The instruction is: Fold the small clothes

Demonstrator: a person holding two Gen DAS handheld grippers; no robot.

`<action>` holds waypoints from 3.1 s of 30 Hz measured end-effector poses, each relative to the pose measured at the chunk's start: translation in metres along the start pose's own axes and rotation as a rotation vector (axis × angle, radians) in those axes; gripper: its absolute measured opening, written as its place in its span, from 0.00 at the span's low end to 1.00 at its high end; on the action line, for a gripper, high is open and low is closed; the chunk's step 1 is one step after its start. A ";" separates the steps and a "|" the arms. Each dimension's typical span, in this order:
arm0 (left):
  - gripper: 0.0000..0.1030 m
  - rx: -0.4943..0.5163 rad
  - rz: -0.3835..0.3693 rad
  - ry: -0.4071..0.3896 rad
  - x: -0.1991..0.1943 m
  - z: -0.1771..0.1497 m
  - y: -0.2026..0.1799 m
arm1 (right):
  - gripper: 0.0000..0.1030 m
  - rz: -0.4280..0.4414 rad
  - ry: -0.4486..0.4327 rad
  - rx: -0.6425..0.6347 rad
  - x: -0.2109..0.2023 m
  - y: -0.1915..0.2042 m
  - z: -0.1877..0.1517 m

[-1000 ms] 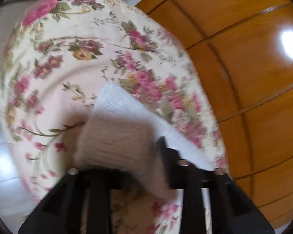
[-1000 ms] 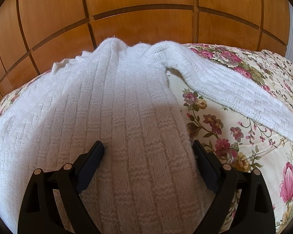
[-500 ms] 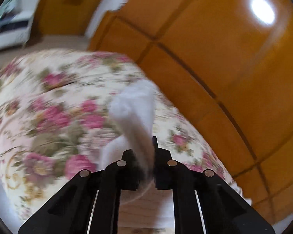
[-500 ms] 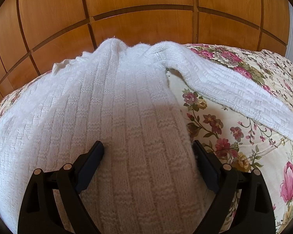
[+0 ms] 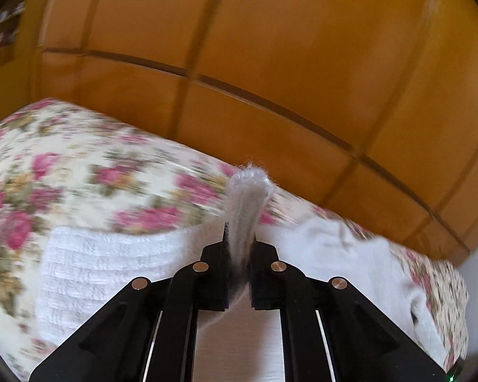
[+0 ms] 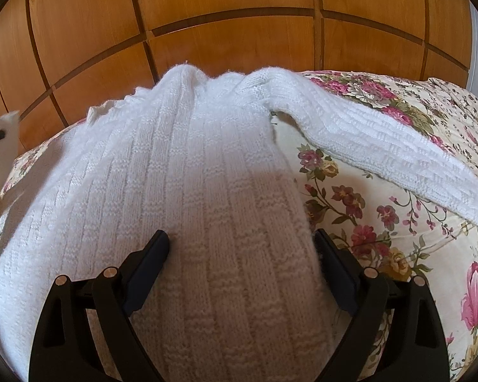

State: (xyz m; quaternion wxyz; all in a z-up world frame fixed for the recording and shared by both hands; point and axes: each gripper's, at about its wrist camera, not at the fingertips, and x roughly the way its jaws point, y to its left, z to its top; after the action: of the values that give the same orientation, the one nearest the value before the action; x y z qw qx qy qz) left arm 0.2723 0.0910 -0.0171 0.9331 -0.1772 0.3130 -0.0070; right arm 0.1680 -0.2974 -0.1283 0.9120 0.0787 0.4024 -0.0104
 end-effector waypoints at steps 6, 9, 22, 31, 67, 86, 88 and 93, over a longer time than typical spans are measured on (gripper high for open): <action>0.07 0.132 -0.095 0.036 0.022 -0.031 -0.074 | 0.88 -0.001 -0.004 0.000 0.000 -0.001 0.000; 0.07 0.193 -0.153 0.052 0.034 -0.044 -0.104 | 0.88 0.002 -0.006 0.003 0.000 -0.002 -0.001; 0.72 0.226 -0.317 0.050 0.016 -0.098 -0.099 | 0.88 0.017 -0.012 0.014 0.000 -0.006 -0.002; 0.72 -0.032 -0.032 -0.145 -0.045 -0.126 0.034 | 0.88 -0.004 -0.070 0.002 -0.013 -0.004 -0.003; 0.88 -0.287 0.046 0.087 -0.006 -0.119 0.078 | 0.06 0.365 0.016 0.161 0.091 0.056 0.083; 0.23 0.003 0.054 0.204 0.042 -0.078 0.092 | 0.14 0.340 0.009 0.122 0.092 0.066 0.083; 0.57 0.010 0.106 0.193 0.036 -0.075 0.089 | 0.15 0.338 0.009 0.122 0.092 0.066 0.083; 0.79 -0.143 0.205 0.031 -0.015 -0.073 0.092 | 0.18 0.343 0.011 0.123 0.091 0.065 0.083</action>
State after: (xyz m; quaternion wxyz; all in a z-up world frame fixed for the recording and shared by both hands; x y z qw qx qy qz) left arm 0.2082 0.1553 -0.0937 0.9088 -0.2103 0.3436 0.1082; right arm 0.2950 -0.2419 -0.1314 0.8917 0.2019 0.3866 0.1208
